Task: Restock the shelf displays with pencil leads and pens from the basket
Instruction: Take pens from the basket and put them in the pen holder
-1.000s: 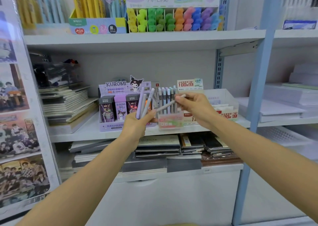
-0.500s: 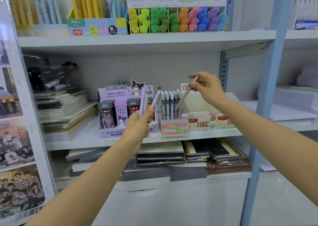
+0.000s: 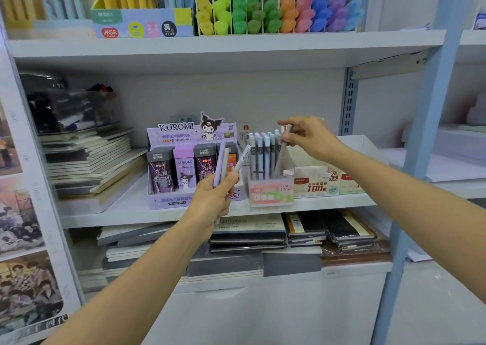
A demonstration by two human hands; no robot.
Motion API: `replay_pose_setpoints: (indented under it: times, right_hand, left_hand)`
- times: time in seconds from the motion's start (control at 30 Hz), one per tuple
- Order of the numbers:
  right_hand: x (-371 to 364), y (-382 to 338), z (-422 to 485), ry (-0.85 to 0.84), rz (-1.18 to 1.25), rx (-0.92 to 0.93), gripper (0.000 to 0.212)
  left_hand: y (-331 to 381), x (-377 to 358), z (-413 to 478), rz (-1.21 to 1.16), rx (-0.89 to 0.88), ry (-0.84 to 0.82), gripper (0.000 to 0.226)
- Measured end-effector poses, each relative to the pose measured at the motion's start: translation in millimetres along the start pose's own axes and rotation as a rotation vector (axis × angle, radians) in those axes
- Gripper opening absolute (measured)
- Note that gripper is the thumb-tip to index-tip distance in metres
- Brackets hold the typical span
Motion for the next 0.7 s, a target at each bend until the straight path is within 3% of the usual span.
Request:
replay_pose_setpoints:
  times: [0.13, 0.27, 0.47, 0.7]
  right_hand:
    - [-7, -4, 7, 0.042, 0.001, 0.02, 0.025]
    - [-7, 2, 11, -0.023, -0.017, 0.002, 0.013]
    - [-12, 2, 9, -0.055, -0.019, 0.018, 0.019]
    - [-22, 5, 5, 0.089, -0.169, 0.009, 0.02]
  left_hand:
    - [-1, 1, 1, -0.009, -0.004, 0.0, 0.025]
    - [-3, 3, 3, -0.002, 0.001, -0.003, 0.024]
    - [-6, -3, 6, 0.009, 0.006, -0.013, 0.023]
    - [-4, -2, 1, 0.017, 0.012, -0.008, 0.026]
Point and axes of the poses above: each hand's wrist, its own z-axis towards the middle knuckle, its own x-axis out of the back of the hand, y = z × x, the point moved 10 cm from there along z, towards the middle knuckle, and after that the axes turned 8 degrees about x, right-handed, at the moved point
